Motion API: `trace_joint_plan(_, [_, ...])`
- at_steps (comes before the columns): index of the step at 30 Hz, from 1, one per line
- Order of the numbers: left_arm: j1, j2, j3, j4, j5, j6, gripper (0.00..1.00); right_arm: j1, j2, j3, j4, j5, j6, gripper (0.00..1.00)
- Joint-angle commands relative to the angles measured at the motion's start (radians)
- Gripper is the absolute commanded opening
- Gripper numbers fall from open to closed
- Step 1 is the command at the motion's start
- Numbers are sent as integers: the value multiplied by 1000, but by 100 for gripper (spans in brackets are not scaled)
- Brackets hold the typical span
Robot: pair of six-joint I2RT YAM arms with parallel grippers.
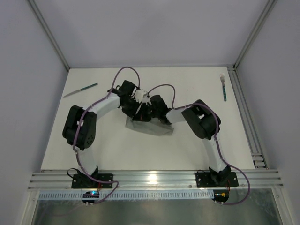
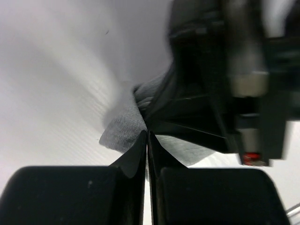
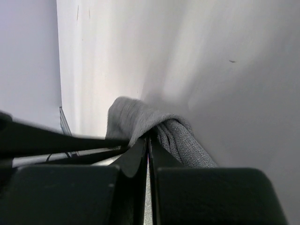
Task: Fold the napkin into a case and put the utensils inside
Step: Stuff the 2/3-rectangle-folded napkin into the folded napkin.
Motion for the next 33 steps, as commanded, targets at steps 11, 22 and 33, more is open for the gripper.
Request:
trace_joint_plan(11, [-18,-4,-54,-12,58,21,0,5,-90,72,-190,37,-120,16])
trace_joint_plan(22, [-9,-8,-66,11,27,-15,0,-31,-209,55,-398,47,-237,34])
trace_joint_plan(33, [-9,-33,-63,13,25,-21,0,-61,-319,-8,-515,73,-487,45])
